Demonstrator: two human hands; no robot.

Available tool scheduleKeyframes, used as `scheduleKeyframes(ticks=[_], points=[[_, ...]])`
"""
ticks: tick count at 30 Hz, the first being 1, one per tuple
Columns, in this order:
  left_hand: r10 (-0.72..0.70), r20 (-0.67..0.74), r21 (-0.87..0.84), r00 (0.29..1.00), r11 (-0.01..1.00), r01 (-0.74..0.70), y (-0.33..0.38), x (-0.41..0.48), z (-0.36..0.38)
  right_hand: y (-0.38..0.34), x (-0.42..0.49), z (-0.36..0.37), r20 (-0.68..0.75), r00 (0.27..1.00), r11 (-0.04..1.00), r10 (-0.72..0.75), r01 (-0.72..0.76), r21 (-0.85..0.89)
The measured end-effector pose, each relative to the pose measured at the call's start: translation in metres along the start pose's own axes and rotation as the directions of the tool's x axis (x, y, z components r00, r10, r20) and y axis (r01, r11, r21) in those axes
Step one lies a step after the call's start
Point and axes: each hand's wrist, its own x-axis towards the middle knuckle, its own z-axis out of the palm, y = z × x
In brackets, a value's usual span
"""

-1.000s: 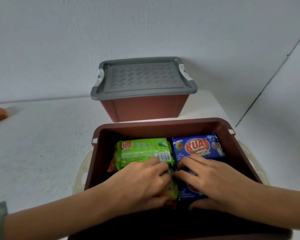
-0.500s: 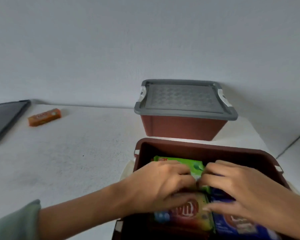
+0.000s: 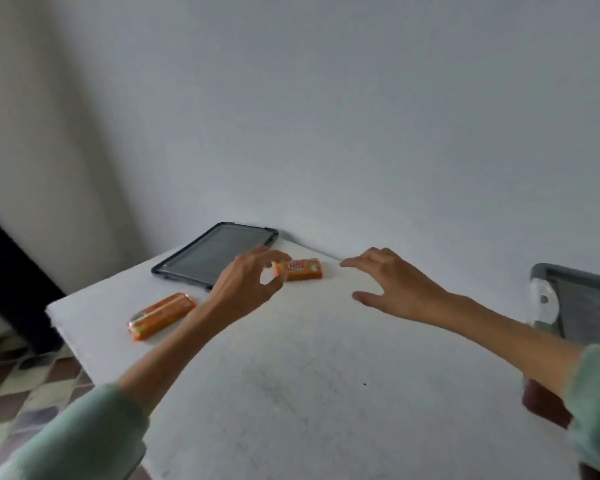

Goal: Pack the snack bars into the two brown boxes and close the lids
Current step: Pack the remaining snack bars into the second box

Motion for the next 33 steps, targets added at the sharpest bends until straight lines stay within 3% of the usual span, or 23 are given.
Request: scheduleKeyframes(ticks=[5, 10, 13, 16, 20, 24, 29, 33], points=[[-0.39, 0.027, 0.091, 0.92, 0.918, 0.386, -0.136, -0.005, -0.004, 0.003, 0.124, 0.075, 0.113, 0.99, 0.991, 0.088, -0.099, 0.094], [-0.643, 0.161, 0.262, 0.748, 0.759, 0.596, -0.205, -0.038, 0.008, 0.008, 0.187, 0.141, 0.212, 0.96, 0.97, 0.182, -0.21, 0.121], [-0.628, 0.2, 0.311, 0.752, 0.768, 0.559, -0.222, -0.052, 0.018, 0.013, 0.207, 0.168, 0.302, 0.94, 0.987, 0.158, -0.146, -0.06], [-0.521, 0.14, 0.31, 0.842, 0.831, 0.463, -0.228, -0.058, 0.024, 0.022, 0.219, 0.181, 0.352, 0.923, 0.984, 0.158, -0.117, -0.136], [-0.404, 0.01, 0.308, 0.915, 0.871, 0.382, -0.228, -0.061, 0.033, 0.028, 0.216, 0.184, 0.274, 0.957, 0.985, 0.092, -0.047, -0.167], [-0.387, -0.036, 0.28, 0.921, 0.881, 0.381, -0.228, -0.062, 0.035, 0.022, 0.203, 0.178, 0.195, 0.977, 0.982, 0.081, -0.044, -0.185], [-0.355, -0.032, 0.189, 0.934, 0.916, 0.355, -0.198, -0.06, 0.036, 0.008, 0.176, 0.16, 0.268, 0.955, 0.971, 0.129, -0.067, -0.231], [-0.259, -0.022, 0.108, 0.966, 0.96, 0.26, -0.143, -0.049, 0.034, -0.002, 0.138, 0.11, 0.172, 0.98, 0.961, 0.102, -0.053, -0.271]])
